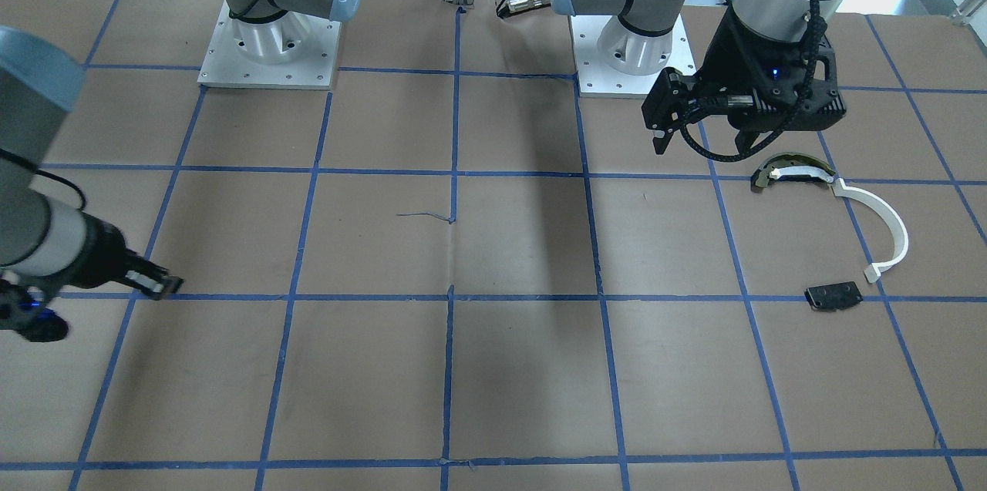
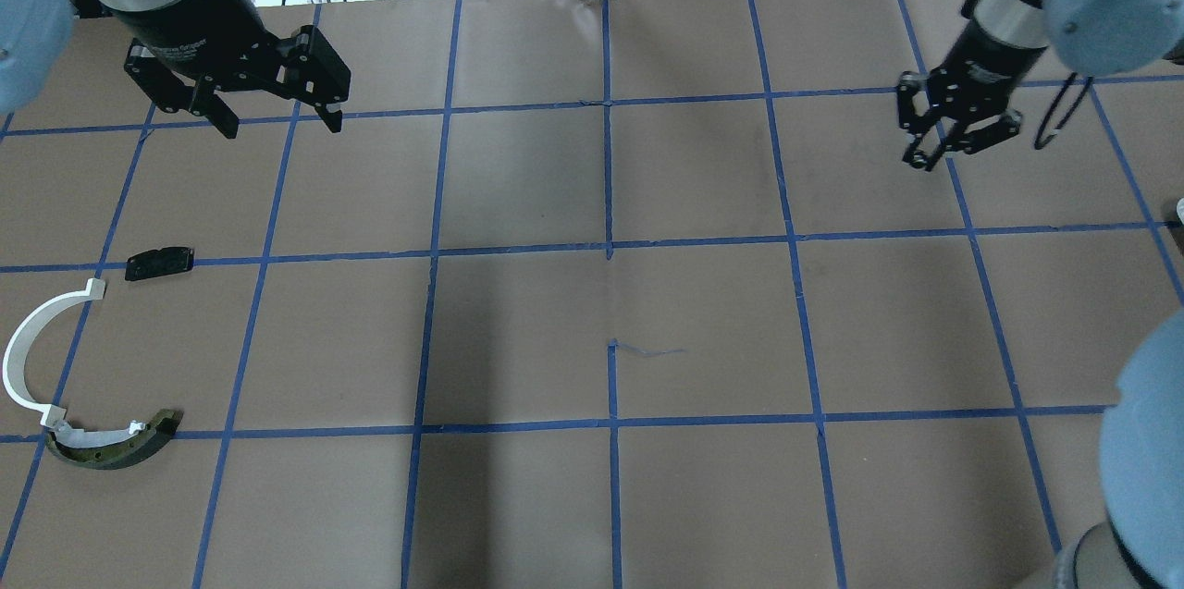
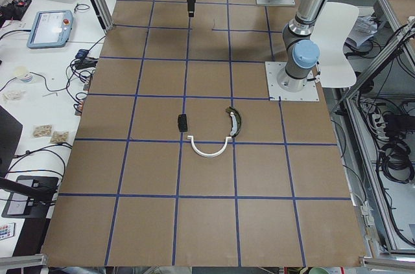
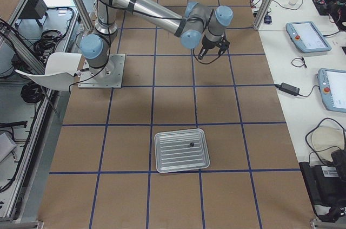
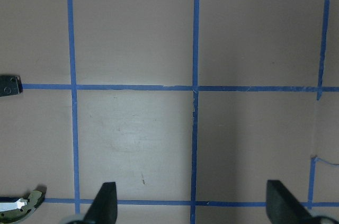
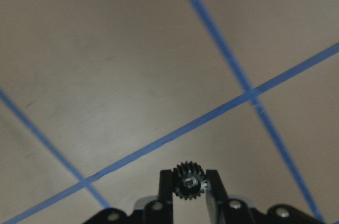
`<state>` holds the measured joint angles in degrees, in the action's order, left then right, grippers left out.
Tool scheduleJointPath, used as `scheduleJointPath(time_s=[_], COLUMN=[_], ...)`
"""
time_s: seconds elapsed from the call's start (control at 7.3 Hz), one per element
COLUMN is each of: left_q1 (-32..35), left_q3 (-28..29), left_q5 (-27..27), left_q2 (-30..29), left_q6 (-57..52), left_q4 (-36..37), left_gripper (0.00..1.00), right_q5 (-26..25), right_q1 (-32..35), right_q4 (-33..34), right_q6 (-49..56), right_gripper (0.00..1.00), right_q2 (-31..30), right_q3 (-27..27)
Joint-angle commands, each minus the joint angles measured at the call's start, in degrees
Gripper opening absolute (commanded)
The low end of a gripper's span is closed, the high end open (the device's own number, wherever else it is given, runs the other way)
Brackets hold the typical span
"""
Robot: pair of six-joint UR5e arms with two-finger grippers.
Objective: Place bearing gear from tray to pile
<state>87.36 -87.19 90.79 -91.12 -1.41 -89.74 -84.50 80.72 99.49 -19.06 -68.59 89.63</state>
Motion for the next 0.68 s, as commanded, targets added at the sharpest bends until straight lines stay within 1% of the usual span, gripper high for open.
scheduleJointPath(time_s=[0.0,0.27,0.41,0.55], left_q1=[0.00,0.00,-0.08,-0.17], left_q3=[0.00,-0.09,-0.09,-0.09], left_q5=[0.09,0.00,0.09,0.09], left_q2=[0.07,0.07,0.07,0.07], left_q6=[0.00,0.00,0.00,0.00], left_q4=[0.00,0.00,0.00,0.00], left_gripper=[1.00,1.00,1.00,1.00], right_q5=[4.67,8.80,9.09,9.09], right_q1=[16.33,26.19,29.02,29.40], right_q4=[2.61,7.61,12.43,15.44], right_q6=[-11.57,-22.55,-26.34,-27.08], right_gripper=[0.00,0.00,0.00,0.00], right_q2=[2.39,4.77,6.43,7.41], right_q3=[1.16,3.35,4.93,6.60])
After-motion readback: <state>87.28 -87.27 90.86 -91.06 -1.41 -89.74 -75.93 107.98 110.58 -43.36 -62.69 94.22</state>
